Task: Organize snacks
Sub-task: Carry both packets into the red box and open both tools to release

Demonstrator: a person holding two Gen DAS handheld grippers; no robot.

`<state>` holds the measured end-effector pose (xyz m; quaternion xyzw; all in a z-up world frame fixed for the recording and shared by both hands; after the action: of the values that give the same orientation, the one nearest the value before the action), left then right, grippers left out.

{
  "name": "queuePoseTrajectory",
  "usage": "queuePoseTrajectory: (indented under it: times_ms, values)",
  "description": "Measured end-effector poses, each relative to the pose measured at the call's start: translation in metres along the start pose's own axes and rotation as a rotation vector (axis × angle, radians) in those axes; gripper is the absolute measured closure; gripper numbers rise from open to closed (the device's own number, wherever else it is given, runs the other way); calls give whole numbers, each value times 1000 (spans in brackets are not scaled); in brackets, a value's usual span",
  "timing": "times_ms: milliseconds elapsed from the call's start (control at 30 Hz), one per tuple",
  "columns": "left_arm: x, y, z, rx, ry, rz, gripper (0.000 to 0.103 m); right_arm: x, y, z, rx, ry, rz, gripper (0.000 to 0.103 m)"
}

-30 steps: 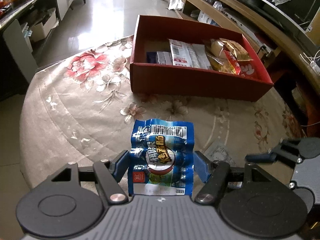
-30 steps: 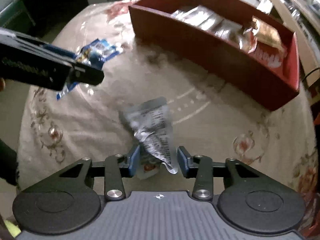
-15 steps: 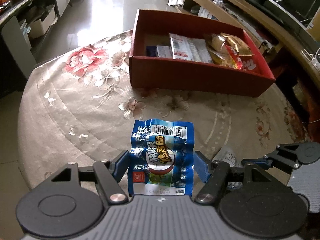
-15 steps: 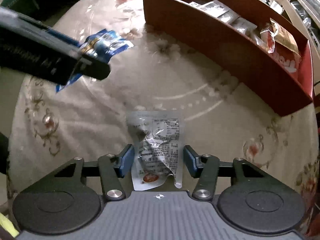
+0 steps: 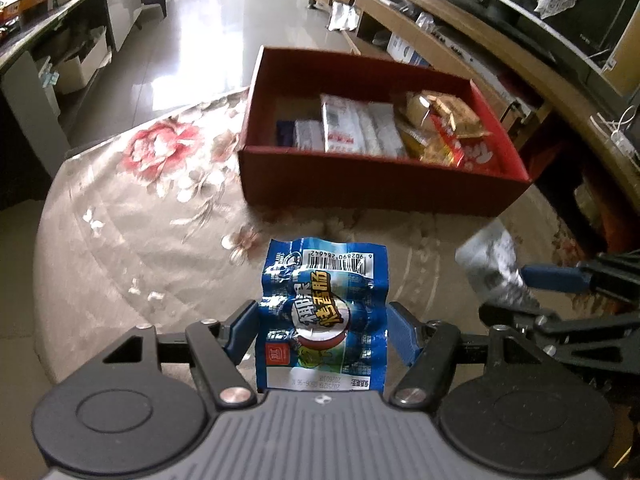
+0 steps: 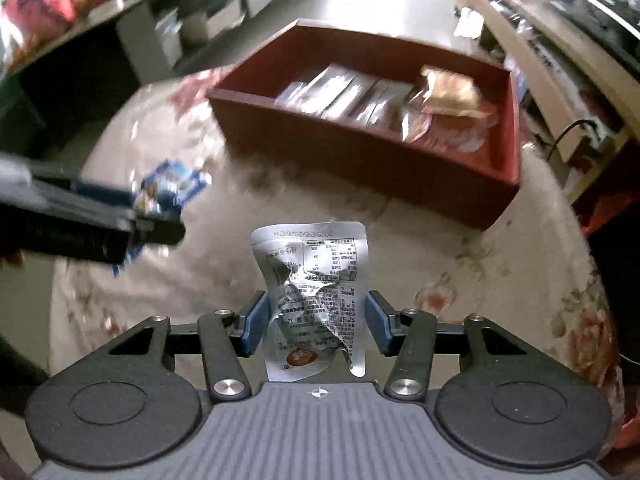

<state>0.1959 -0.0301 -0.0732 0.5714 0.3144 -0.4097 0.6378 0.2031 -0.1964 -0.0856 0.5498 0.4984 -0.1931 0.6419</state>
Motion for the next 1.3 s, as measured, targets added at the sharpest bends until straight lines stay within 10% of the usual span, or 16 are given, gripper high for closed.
queuePoseTrajectory:
  times_ms: [1300]
  values:
    - [30, 136, 34, 25, 93, 167, 31, -11, 125, 62, 102, -116, 275, 42]
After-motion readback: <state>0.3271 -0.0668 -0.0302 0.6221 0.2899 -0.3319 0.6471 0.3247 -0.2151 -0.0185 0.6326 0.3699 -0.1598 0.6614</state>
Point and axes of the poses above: each gripper's, at about its wrist camera, not at the fingertips, and x roughly the way its jaws point, z to its right, y to its top, the point moved 10 cm from there along x, roughly the way its jaws point, and after that the axes turned 1 degree about -x, right-handed, at the moved point
